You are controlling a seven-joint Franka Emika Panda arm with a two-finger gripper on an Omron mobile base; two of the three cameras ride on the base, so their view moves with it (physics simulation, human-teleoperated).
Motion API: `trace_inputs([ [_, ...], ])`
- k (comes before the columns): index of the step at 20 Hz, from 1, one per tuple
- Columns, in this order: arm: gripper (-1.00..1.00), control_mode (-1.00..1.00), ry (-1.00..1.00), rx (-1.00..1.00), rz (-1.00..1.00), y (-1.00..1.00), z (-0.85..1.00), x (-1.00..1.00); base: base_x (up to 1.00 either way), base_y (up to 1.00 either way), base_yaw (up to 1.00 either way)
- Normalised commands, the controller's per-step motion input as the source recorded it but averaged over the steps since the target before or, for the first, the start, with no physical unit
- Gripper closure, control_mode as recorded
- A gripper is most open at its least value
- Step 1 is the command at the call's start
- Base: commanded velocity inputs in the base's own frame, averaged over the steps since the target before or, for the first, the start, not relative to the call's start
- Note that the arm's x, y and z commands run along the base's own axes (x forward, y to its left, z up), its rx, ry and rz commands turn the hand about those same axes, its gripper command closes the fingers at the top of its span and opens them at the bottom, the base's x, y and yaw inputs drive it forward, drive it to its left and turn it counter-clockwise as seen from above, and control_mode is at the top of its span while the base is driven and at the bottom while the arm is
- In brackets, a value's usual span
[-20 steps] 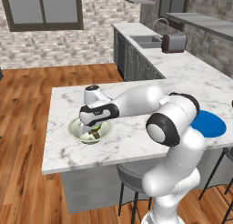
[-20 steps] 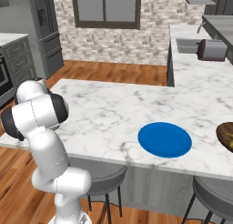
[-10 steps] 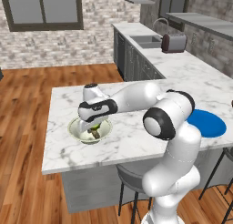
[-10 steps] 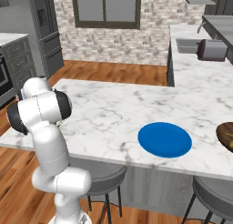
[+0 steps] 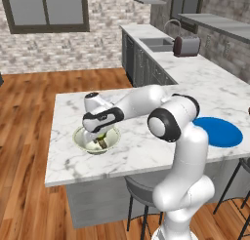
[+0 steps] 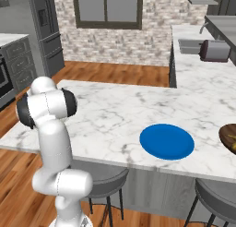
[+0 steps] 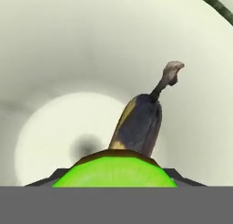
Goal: Take the fruits from the plate on the dining counter and place two fruits in each bowl.
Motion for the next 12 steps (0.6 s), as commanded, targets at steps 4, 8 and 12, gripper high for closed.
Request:
trace_inputs([
  [4,1.00,-1.00,0.03,-0.06,0.00,0.06,-0.23,0.18,0.00,0.00,0.00],
  [8,-1.00,-1.00,0.02,-0.02,0.00,0.01,-0.10,0.12,0.00,0.00,0.00],
  [12,-1.00,-1.00,0.01,0.00,0.00,0.00,0.01,-0.07,0.00,0.00,0.00],
])
